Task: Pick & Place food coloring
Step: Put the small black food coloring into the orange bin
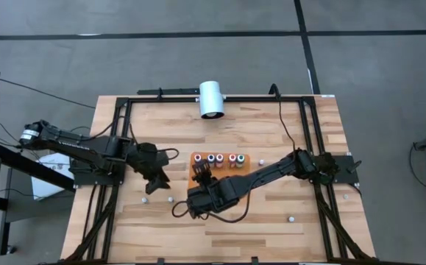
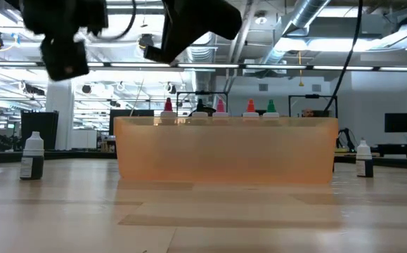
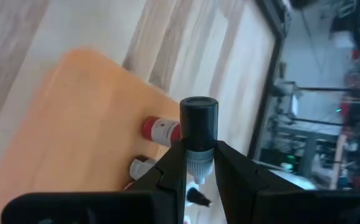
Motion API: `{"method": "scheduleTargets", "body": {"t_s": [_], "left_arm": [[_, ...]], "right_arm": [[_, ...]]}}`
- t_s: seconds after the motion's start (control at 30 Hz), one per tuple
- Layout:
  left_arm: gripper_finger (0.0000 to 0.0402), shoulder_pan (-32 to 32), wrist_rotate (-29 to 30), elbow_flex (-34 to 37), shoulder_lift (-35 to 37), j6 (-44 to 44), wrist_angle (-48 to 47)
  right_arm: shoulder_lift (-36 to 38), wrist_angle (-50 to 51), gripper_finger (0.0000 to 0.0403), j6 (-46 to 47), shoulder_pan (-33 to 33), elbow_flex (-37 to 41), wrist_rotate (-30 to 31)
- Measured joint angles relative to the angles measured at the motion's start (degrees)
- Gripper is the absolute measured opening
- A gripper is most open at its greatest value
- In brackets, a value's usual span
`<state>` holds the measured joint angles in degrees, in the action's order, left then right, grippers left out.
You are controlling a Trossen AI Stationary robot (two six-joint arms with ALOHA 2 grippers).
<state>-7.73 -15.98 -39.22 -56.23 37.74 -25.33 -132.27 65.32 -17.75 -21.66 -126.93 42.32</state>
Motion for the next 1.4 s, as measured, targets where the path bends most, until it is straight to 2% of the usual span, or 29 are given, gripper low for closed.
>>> {"method": "scheduleTargets", "body": {"t_s": [0.13, 0.27, 0.67, 0.93, 1.4], "left_arm": [[0.0165, -1.1, -2.5, 0.0, 0.0, 2.0, 10.0], [0.0165, -1.2, -4.8, -0.1, 0.0, 4.5, 14.7], [0.0165, -1.3, -4.1, -0.1, 0.0, 8.7, 14.8], [0.0165, -1.3, -4.0, -0.1, 0.0, 13.3, 14.9], [0.0165, 0.6, -4.6, 0.0, 0.0, 16.5, 16.3]], "right_arm": [[0.0, -0.9, 0.0065, -2.1, -0.9, 0.0, 2.5], [0.0, -0.9, 0.0065, -2.3, -2.1, 0.0, 6.4], [0.0, -6.7, 0.0065, -8.2, -4.7, 0.0, 10.9], [0.0, -15.8, 0.0065, -14.4, -4.6, 0.0, 10.5], [0.0, -19.0, 0.0065, -18.8, -3.6, 0.0, 10.1]]}}
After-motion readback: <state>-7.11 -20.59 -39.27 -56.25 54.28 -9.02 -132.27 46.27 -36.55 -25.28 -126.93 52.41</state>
